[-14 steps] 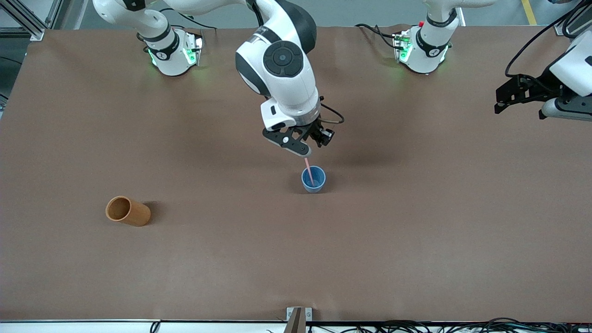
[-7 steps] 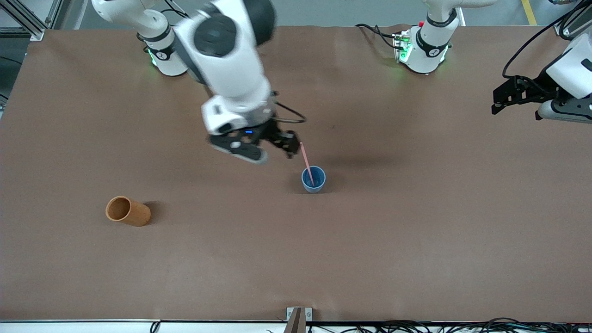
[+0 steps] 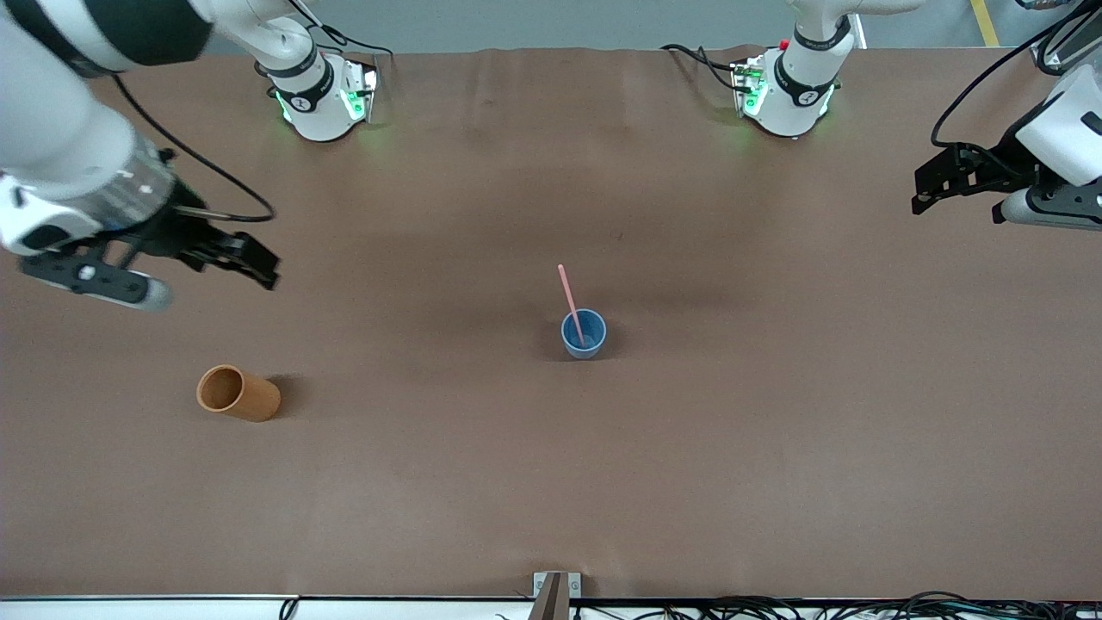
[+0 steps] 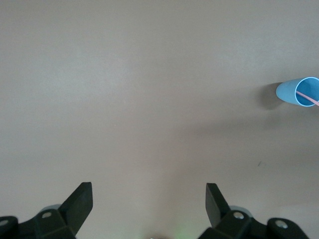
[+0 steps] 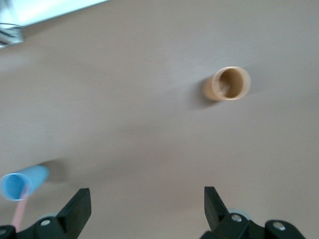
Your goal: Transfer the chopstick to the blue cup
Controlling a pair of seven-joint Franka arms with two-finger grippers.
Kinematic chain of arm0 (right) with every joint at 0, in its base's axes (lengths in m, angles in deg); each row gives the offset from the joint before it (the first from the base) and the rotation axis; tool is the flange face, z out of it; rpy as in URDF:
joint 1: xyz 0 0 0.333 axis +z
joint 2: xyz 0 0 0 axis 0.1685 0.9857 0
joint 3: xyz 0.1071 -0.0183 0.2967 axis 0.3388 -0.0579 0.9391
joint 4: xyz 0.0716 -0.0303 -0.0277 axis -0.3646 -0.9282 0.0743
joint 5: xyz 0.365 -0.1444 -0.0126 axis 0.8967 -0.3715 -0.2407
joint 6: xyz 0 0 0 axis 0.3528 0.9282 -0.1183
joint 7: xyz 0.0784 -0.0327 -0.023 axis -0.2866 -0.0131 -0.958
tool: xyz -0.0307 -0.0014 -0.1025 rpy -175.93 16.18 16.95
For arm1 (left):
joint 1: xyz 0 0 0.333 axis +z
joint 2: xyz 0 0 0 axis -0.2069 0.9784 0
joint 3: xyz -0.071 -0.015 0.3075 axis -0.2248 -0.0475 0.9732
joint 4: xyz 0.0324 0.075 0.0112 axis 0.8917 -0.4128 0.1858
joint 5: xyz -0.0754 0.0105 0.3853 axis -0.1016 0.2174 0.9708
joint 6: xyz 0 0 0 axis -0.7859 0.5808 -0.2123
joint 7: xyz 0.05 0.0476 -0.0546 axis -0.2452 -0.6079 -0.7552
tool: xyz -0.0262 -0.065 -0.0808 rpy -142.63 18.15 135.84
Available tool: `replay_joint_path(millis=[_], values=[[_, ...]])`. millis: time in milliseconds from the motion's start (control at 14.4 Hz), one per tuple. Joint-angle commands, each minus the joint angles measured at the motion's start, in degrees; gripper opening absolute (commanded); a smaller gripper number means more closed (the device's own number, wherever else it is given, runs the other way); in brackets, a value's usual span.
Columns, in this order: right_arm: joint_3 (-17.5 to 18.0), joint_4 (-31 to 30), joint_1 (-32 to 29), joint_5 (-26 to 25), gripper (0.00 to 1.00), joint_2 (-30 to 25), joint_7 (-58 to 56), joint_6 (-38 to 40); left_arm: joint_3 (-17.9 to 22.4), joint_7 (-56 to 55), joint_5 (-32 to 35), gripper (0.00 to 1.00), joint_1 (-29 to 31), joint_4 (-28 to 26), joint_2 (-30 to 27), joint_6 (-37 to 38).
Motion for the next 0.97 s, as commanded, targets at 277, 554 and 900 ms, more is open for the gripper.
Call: replay_joint_path(millis=[277,554,900], values=[[1.3,-15.9,-12.7,-1.6,1.0,-15.2,-17.6,-1.4,0.2,-0.2,-0.9,1.0,-0.2,0.3,0.7,-0.4],[1.2,-20.0,-15.3,-1.7,1.0,-19.6,-23.1,-1.4,0.2,0.0,-1.0,1.0,-0.2,2.6,1.9,-0.4],[1.5,-16.4,-16.3,-1.8,1.0,-18.2,-25.8,-1.9,0.2,-0.2,-0.8,1.0,-0.3,3.3,2.0,-0.2]])
